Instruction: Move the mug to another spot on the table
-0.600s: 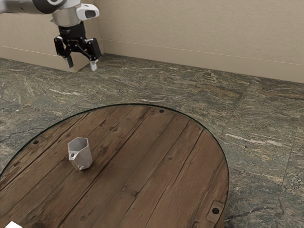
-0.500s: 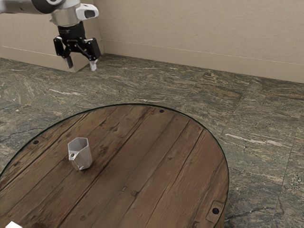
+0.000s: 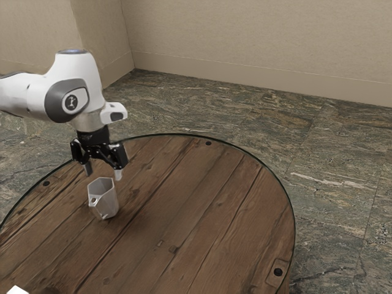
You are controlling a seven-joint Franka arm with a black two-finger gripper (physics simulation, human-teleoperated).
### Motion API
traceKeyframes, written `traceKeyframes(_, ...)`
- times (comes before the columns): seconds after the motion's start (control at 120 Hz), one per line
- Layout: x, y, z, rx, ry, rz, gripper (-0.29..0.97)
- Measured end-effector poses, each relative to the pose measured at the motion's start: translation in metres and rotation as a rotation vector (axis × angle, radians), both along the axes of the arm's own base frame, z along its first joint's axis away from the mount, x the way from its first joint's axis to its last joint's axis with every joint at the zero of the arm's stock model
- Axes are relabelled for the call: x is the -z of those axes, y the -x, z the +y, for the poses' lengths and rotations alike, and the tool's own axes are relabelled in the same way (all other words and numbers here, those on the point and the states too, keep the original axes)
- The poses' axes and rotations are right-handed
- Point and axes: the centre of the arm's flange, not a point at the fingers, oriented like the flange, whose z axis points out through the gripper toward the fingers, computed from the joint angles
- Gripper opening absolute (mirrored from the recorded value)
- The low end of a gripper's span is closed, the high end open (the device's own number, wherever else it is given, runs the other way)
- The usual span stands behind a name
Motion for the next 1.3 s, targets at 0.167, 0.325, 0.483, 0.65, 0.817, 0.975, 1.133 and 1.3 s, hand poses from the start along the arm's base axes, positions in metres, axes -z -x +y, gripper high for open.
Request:
traceKeyframes(0.167, 0.025, 0.040, 0.017, 0.014, 0.007, -0.112, 0.68)
traceKeyframes(0.325, 0.057, 0.057, 0.040, 0.021, 0.011, -0.157, 0.68)
traceKeyframes(0.483, 0.083, 0.059, 0.051, 0.049, 0.003, -0.188, 0.68)
traceKeyframes(0.65, 0.117, 0.054, 0.063, 0.070, -0.014, -0.195, 0.68)
traceKeyframes(0.817, 0.140, 0.050, 0.065, 0.101, -0.034, -0.230, 0.68)
traceKeyframes(0.975, 0.153, 0.057, 0.068, 0.116, -0.050, -0.271, 0.68)
traceKeyframes(1.133, 0.157, 0.055, 0.071, 0.129, -0.069, -0.314, 0.68)
traceKeyframes(1.3, 0.164, 0.054, 0.072, 0.144, -0.080, -0.328, 0.66)
